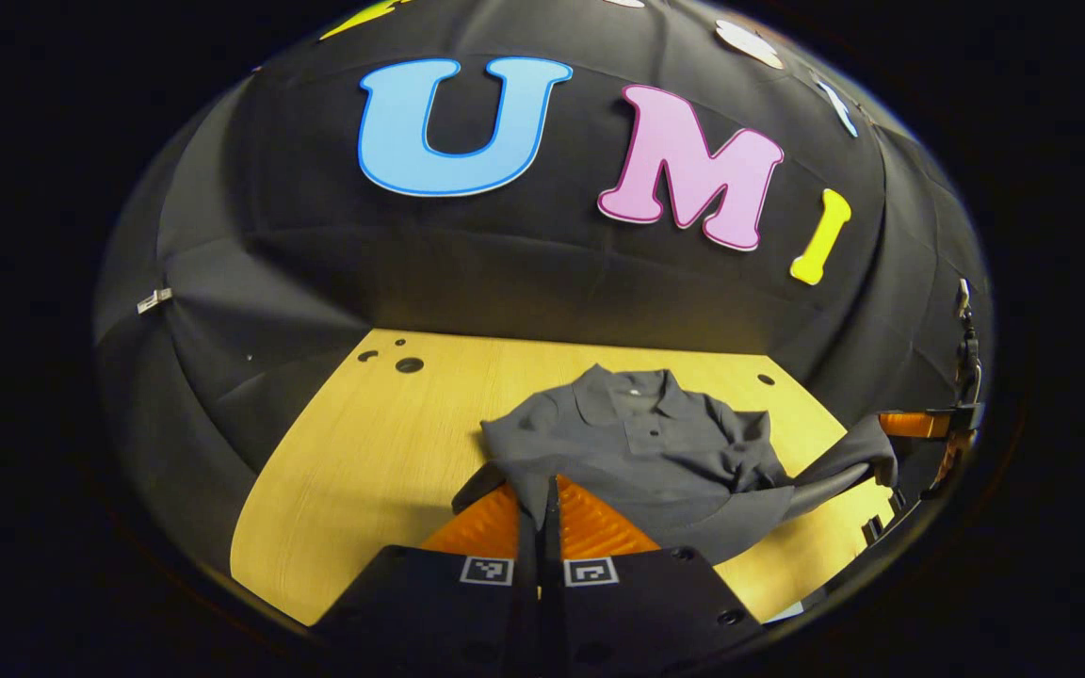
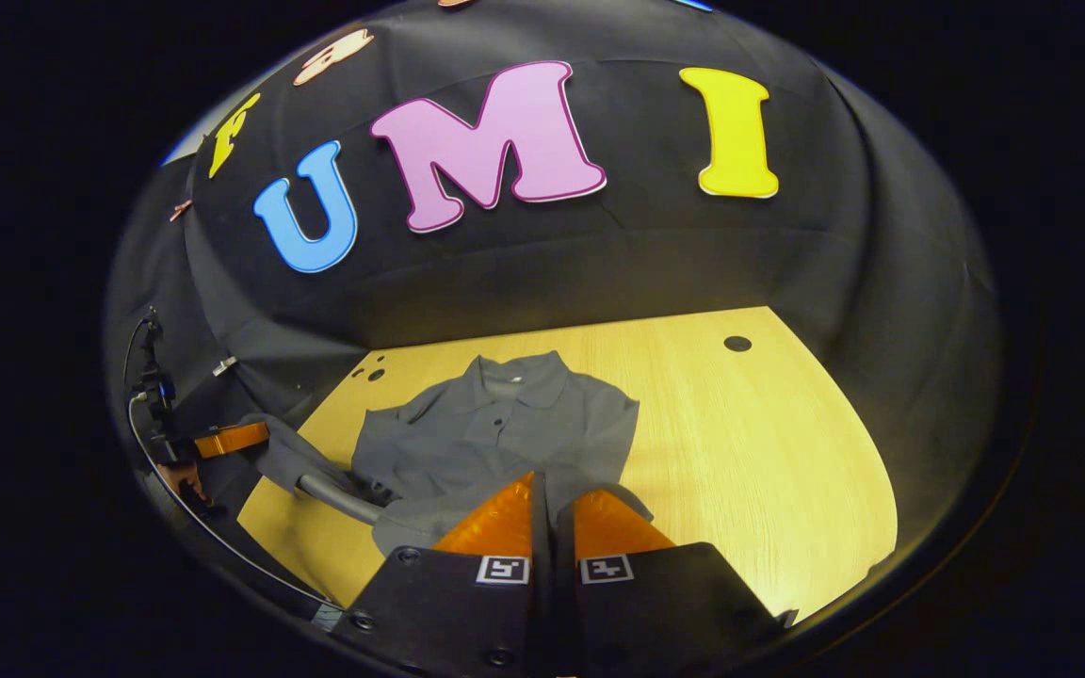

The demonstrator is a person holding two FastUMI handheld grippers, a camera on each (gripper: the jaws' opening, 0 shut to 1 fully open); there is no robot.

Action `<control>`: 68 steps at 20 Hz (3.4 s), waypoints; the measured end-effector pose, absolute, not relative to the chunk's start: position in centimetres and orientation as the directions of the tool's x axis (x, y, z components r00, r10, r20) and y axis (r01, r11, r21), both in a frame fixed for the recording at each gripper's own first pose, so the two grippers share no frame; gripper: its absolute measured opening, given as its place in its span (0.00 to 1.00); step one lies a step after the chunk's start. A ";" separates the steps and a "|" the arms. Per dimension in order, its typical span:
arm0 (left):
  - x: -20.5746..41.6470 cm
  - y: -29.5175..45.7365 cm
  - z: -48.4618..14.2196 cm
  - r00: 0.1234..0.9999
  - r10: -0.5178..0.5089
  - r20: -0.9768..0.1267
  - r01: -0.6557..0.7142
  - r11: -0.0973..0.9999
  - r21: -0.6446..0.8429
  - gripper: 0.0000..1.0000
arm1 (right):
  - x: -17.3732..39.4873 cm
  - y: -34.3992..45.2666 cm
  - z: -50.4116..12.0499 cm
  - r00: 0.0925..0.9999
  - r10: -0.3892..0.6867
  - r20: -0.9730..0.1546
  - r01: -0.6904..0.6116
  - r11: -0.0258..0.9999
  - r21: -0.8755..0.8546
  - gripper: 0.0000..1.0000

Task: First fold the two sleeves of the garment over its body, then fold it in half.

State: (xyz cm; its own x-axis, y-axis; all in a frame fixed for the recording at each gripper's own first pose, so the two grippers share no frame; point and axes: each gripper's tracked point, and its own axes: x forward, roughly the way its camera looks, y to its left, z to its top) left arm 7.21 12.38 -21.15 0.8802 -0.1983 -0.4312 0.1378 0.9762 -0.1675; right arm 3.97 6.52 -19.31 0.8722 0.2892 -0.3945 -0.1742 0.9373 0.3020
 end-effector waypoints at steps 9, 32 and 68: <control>15.8 12.5 -20.0 0.902 -0.174 -0.394 0.119 0.980 -0.161 0.05 | 12.2 5.6 -18.0 0.898 0.249 -0.364 -0.143 0.945 0.294 0.05; 32.0 11.0 -35.1 0.858 -0.098 -0.504 0.057 0.994 -0.098 0.05 | 29.3 6.3 -33.6 0.852 0.187 -0.488 -0.070 0.966 0.248 0.05; 19.3 5.8 -23.8 0.905 -0.176 -0.387 0.152 0.984 -0.092 0.96 | 16.0 5.8 -21.4 0.907 0.196 -0.372 -0.139 0.975 0.173 0.99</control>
State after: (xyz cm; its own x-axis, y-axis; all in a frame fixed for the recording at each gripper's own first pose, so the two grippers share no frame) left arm 19.31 5.85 -23.83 0.9052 -0.1759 -0.3869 0.1519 0.9841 -0.0921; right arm 15.99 5.82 -21.42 0.9073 0.1957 -0.3720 -0.1393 0.9750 0.1734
